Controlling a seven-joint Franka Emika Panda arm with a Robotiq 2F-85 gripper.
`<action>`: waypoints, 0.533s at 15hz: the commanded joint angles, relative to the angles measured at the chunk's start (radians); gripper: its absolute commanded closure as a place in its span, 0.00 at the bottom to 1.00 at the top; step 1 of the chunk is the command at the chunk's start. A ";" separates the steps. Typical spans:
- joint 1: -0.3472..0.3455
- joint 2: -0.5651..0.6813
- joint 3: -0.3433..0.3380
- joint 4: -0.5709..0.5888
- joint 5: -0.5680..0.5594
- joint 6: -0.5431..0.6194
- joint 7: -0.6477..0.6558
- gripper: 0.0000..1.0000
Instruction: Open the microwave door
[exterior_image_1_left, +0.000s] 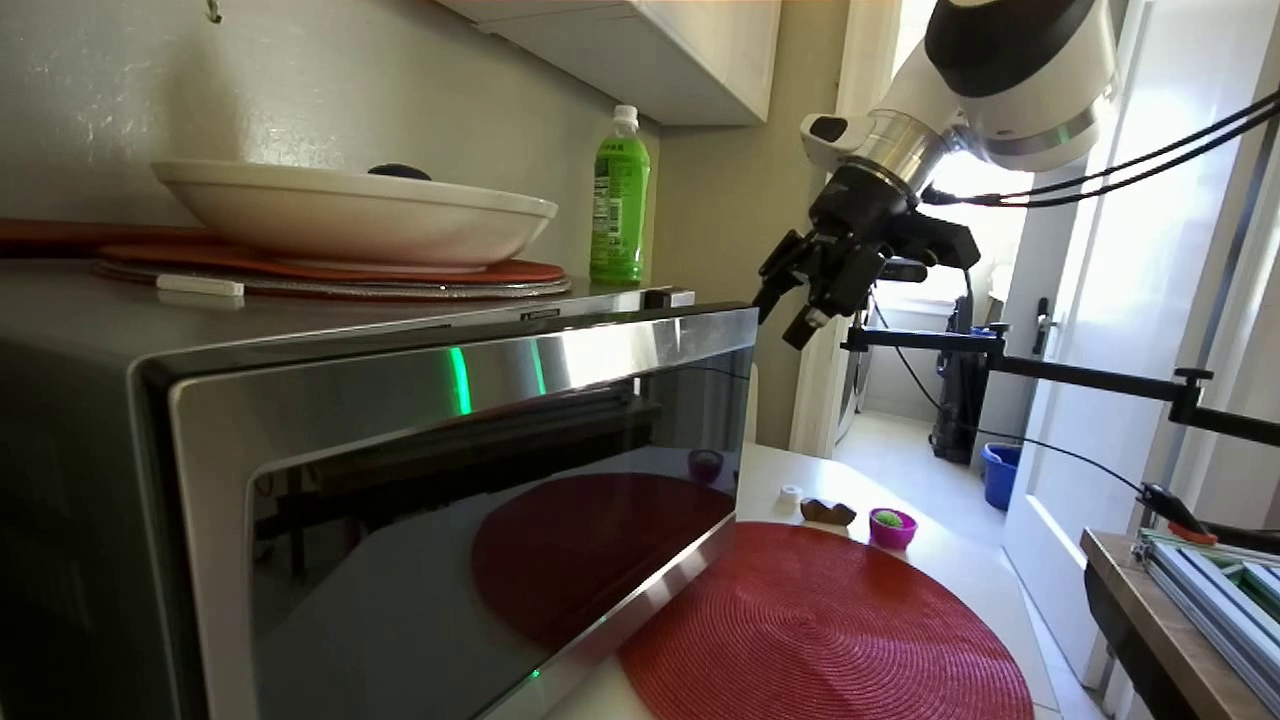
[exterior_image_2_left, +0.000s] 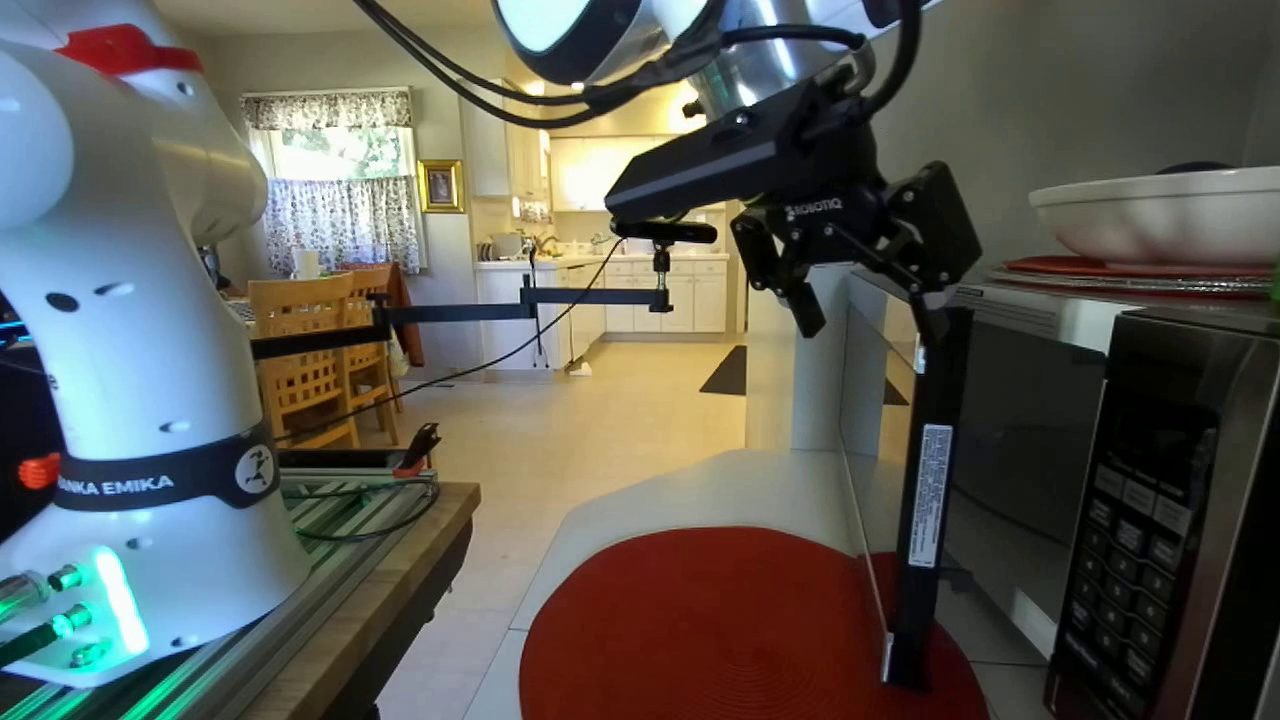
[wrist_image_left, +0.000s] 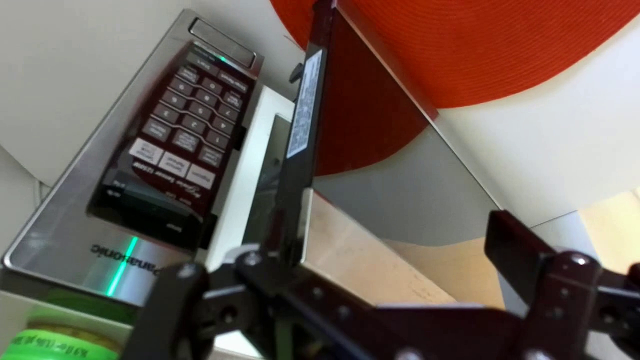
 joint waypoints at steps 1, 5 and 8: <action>-0.017 -0.116 0.089 -0.065 -0.075 -0.055 0.128 0.00; -0.078 -0.199 0.177 -0.129 -0.210 -0.092 0.346 0.00; -0.091 -0.252 0.216 -0.127 -0.300 -0.195 0.515 0.00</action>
